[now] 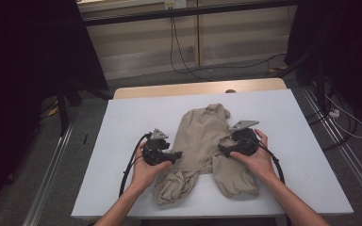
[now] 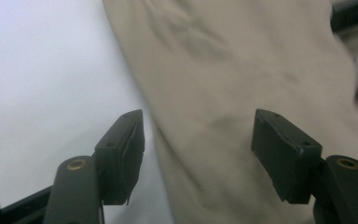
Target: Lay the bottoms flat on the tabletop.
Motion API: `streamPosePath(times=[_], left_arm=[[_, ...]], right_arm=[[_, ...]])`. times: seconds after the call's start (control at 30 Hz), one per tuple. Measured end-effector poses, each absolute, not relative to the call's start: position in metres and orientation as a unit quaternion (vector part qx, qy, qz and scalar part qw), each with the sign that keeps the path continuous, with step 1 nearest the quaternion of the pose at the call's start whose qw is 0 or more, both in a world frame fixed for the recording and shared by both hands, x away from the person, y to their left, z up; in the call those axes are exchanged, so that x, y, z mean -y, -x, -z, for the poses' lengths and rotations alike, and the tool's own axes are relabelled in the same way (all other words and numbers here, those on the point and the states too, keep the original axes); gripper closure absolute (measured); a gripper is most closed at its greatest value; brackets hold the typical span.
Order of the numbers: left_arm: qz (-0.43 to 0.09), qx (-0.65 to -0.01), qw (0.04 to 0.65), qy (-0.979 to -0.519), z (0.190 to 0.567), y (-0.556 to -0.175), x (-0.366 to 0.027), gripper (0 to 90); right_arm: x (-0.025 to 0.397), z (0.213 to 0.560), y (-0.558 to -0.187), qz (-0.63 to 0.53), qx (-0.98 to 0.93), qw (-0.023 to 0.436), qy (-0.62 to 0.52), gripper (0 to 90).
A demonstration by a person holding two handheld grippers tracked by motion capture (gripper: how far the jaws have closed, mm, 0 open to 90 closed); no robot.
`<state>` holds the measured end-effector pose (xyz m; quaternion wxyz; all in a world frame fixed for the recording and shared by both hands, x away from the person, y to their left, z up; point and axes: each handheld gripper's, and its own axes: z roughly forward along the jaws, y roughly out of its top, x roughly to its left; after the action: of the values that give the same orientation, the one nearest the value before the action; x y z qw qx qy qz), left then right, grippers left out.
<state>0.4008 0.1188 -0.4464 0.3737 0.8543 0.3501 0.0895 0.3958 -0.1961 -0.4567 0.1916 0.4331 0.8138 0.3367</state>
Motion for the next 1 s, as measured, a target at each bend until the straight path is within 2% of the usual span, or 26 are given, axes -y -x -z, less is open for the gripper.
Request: streamPosePath(times=[0.03, 0.1, 0.13, 0.17, 0.23, 0.3, 0.57, 0.8, 0.97, 1.0], left_arm=[[-0.073, -0.348, 0.361, -0.862, 0.452, -0.399, -0.116, 43.6], [-0.086, -0.345, 0.363, -0.861, 0.454, -0.396, -0.114, 44.4], [-0.093, -0.340, 0.359, -0.864, 0.452, -0.393, -0.111, 46.0], [-0.083, -0.338, 0.364, -0.864, 0.452, -0.393, -0.112, 53.3], [-0.095, -0.335, 0.362, -0.865, 0.451, -0.390, -0.111, 60.4], [-0.092, -0.336, 0.369, -0.862, 0.448, -0.390, -0.113, 66.3], [-0.078, -0.331, 0.386, -0.857, 0.446, -0.388, -0.117, 78.1], [-0.067, -0.319, 0.393, -0.860, 0.446, -0.382, -0.111, 78.5], [-0.060, -0.301, 0.382, -0.872, 0.451, -0.377, -0.102, 69.2], [-0.057, -0.295, 0.379, -0.875, 0.453, -0.376, -0.101, 69.8]], right_arm=[[0.197, 0.463, -0.398, -0.332, -0.814, 0.179, -0.442, 24.7], [0.197, 0.463, -0.397, -0.339, -0.811, 0.175, -0.444, 27.5], [0.198, 0.459, -0.393, -0.346, -0.820, 0.161, -0.425, 72.2], [0.197, 0.457, -0.390, -0.349, -0.821, 0.153, -0.425, 74.0], [0.196, 0.458, -0.382, -0.351, -0.827, 0.156, -0.411, 87.2], [0.196, 0.456, -0.375, -0.353, -0.830, 0.151, -0.405, 88.8], [0.210, 0.433, -0.340, -0.384, -0.825, 0.147, -0.389, 89.2], [0.228, 0.433, -0.304, -0.376, -0.829, 0.141, -0.391, 89.3], [0.242, 0.433, -0.279, -0.375, -0.829, 0.138, -0.392, 89.3], [0.244, 0.433, -0.274, -0.376, -0.827, 0.137, -0.395, 89.3]])
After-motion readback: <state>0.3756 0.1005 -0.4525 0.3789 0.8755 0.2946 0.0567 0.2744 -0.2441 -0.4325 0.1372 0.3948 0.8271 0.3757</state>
